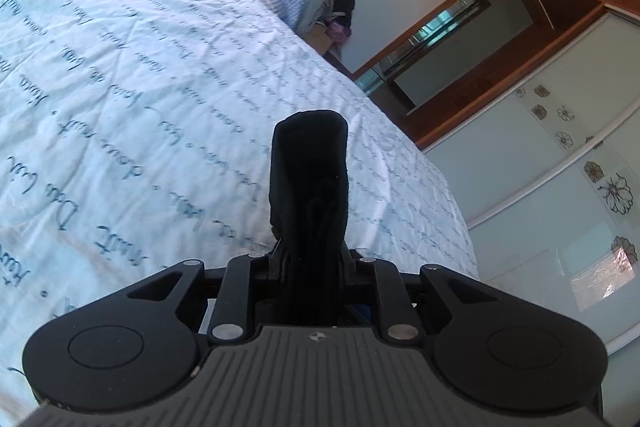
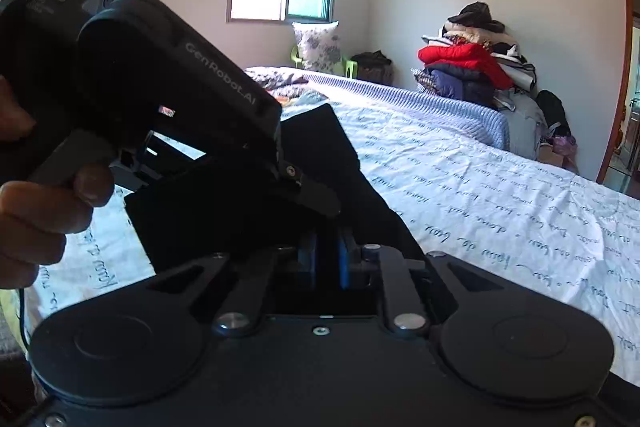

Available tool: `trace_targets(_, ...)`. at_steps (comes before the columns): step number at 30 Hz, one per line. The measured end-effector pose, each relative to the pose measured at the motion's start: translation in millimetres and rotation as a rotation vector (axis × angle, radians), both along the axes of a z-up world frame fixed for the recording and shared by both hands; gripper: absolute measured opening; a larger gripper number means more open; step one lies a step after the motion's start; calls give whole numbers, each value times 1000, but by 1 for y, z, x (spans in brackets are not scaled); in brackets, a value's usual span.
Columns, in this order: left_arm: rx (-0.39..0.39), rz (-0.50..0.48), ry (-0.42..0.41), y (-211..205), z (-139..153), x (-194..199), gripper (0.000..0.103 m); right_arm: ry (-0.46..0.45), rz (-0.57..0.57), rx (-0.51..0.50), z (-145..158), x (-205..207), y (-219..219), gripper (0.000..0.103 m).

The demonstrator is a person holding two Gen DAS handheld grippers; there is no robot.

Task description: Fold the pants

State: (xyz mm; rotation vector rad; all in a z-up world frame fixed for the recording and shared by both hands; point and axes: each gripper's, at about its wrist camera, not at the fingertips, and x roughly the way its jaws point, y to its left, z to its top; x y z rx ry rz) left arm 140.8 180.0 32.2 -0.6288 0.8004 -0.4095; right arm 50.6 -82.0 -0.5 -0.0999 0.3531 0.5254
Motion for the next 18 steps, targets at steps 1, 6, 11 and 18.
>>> trace_targets(1, 6, -5, -6, -8, 6, -3, 21, -5, 0, 15, 2, -2, -6, 4)
trace_targets(6, 40, -32, -35, -49, 27, -12, 21, -33, -45, 84, 9, -14, -43, 4)
trace_targets(11, 90, -55, -62, -94, 42, -23, 21, -39, -77, 160, 7, -24, -81, 4)
trace_targets(18, 190, -116, -100, -164, 52, -38, 24, -41, -137, 243, -1, -34, -119, 5)
